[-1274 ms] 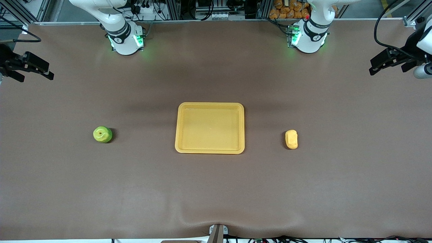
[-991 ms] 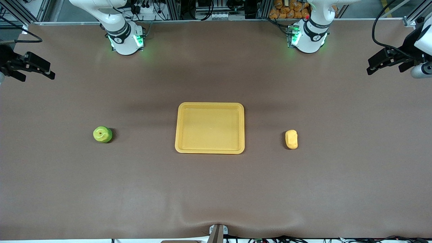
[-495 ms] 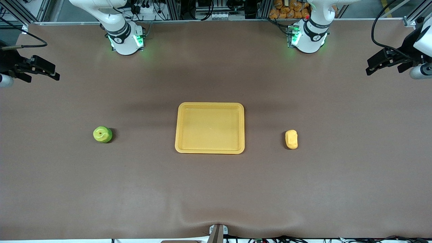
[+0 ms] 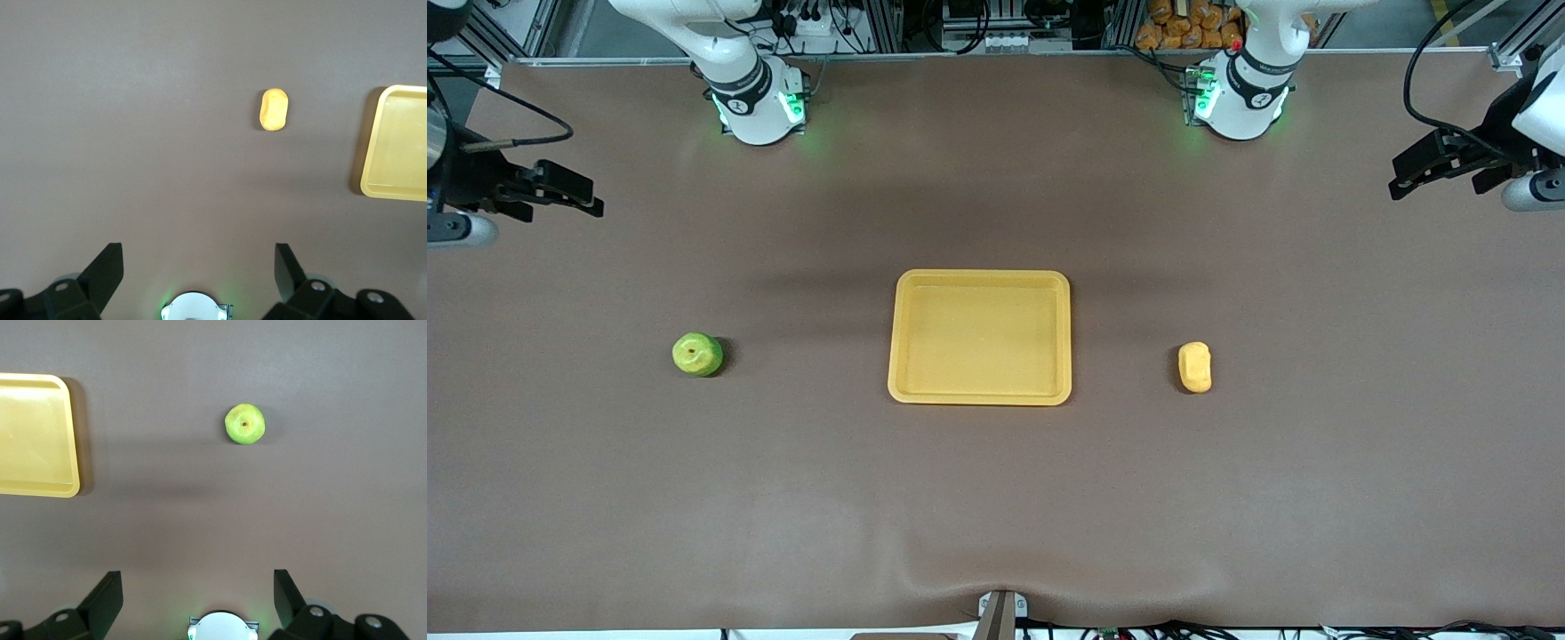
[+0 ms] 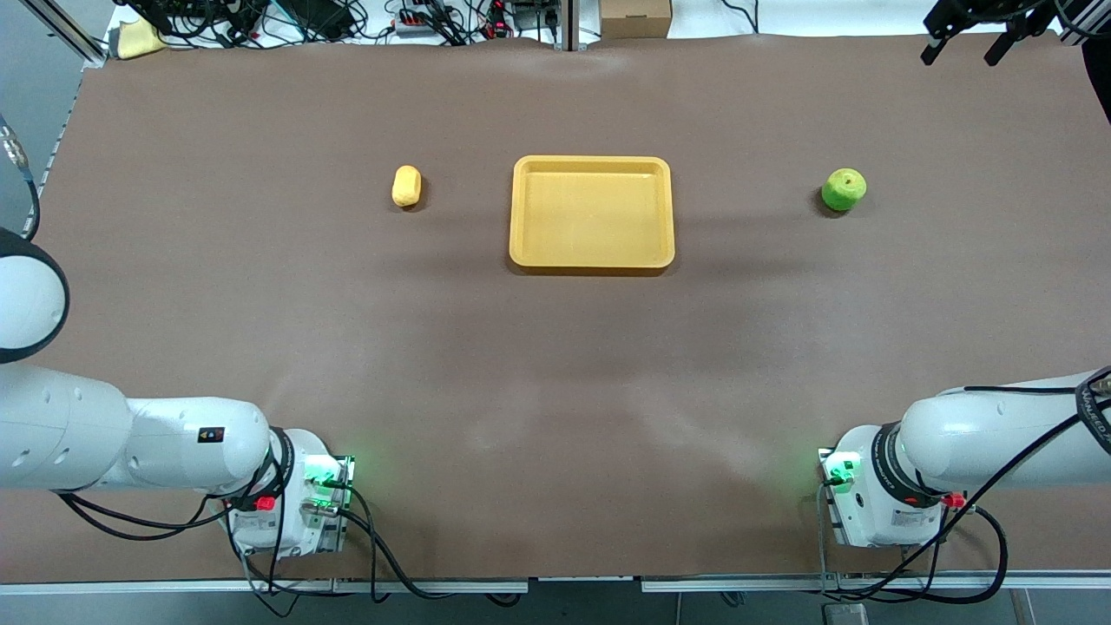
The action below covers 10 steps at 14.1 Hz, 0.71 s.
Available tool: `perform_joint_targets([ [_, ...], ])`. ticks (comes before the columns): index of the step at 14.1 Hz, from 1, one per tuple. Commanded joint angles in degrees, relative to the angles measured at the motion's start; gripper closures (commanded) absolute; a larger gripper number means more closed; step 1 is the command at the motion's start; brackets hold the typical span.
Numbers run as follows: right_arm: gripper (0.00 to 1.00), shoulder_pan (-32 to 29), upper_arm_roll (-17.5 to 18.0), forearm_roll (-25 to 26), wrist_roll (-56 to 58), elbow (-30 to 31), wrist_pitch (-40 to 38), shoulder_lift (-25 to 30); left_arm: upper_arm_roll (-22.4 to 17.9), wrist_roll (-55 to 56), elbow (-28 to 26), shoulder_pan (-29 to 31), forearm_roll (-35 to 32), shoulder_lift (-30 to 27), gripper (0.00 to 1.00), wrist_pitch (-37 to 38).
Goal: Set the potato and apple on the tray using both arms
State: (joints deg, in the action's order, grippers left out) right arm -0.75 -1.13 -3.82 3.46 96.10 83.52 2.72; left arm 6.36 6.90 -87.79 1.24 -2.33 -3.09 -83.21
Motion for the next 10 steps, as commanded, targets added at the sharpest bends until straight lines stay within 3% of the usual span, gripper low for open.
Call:
perform_joint_targets([
  [1, 0.00, -0.05, 0.61, -0.14, -0.64, 2.16, 1.03, 0.62, 0.05, -2.50, 0.60, 0.25, 0.83, 0.54, 0.00, 0.42],
  [10, 0.00, -0.48, 0.61, -0.14, -0.64, 6.99, 4.88, 0.71, 0.05, -1.45, 0.08, -0.18, 1.36, 3.70, 0.00, -1.95],
])
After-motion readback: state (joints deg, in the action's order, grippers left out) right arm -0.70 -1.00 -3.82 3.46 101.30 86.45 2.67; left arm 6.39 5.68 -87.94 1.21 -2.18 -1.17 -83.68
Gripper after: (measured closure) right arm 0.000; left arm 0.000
